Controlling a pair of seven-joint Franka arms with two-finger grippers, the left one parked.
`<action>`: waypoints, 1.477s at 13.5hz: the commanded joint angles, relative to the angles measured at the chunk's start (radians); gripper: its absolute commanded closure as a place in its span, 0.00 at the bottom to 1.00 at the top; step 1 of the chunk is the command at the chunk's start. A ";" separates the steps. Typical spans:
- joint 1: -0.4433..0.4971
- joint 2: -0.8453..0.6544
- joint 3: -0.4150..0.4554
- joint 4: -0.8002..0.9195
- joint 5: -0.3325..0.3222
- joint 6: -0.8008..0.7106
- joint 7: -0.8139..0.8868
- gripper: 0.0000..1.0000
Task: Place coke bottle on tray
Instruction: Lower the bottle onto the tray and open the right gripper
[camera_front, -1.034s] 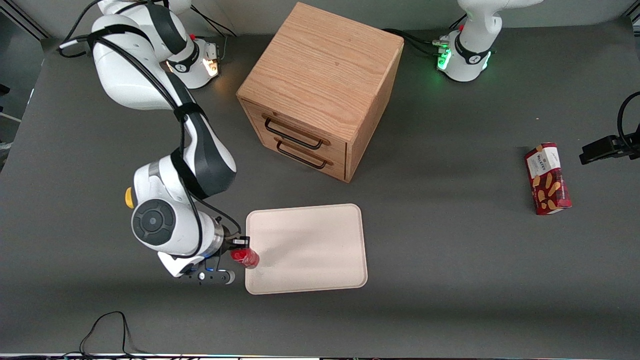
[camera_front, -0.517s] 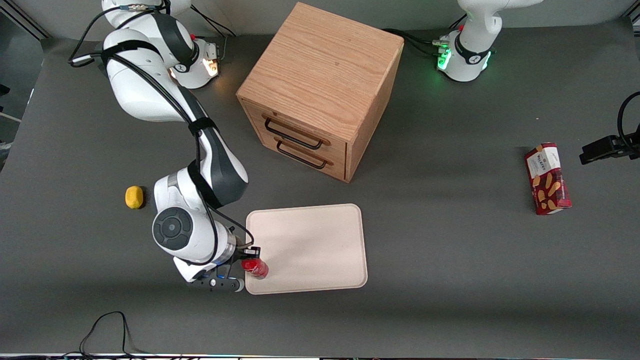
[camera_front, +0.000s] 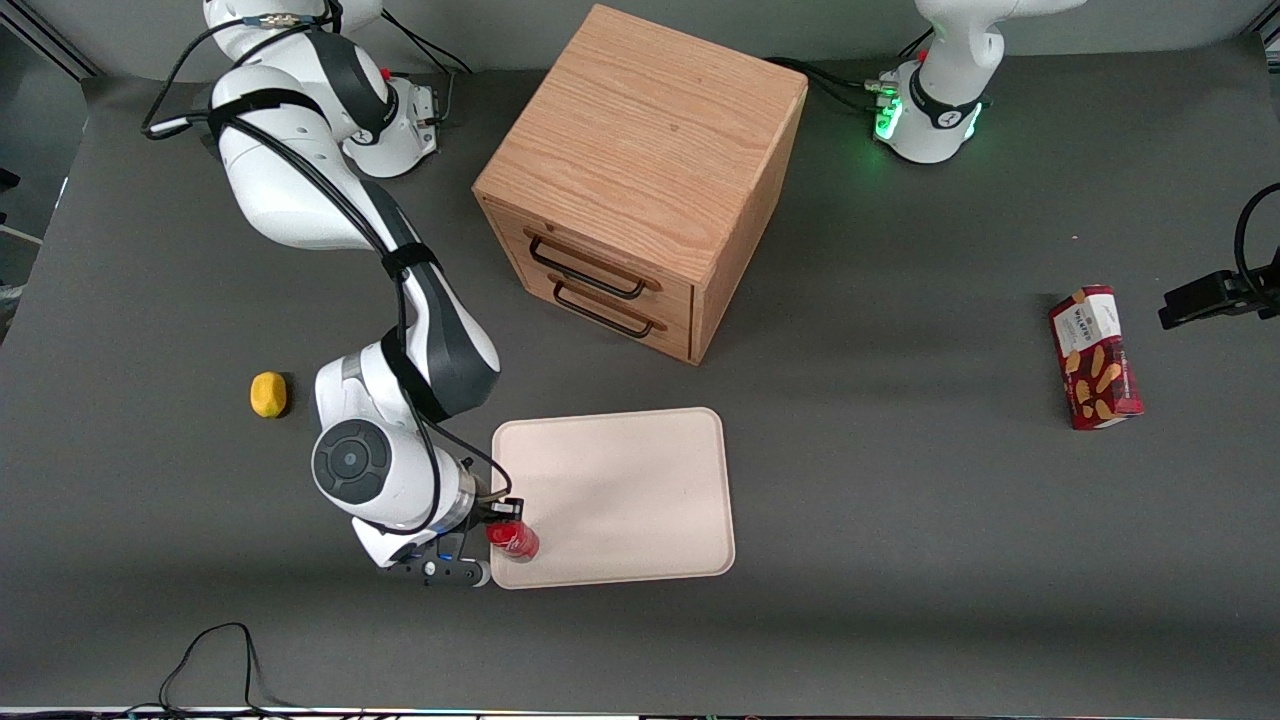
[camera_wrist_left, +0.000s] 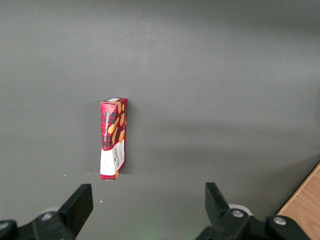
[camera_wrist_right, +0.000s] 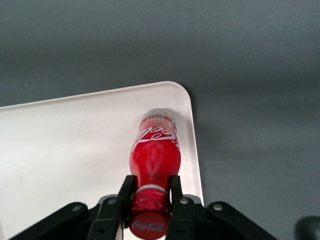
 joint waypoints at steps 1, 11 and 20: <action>0.009 0.018 -0.007 0.042 -0.012 0.004 0.026 1.00; 0.009 0.026 -0.008 0.030 -0.012 0.042 0.055 0.00; 0.009 0.023 -0.008 0.018 -0.012 0.044 0.082 0.00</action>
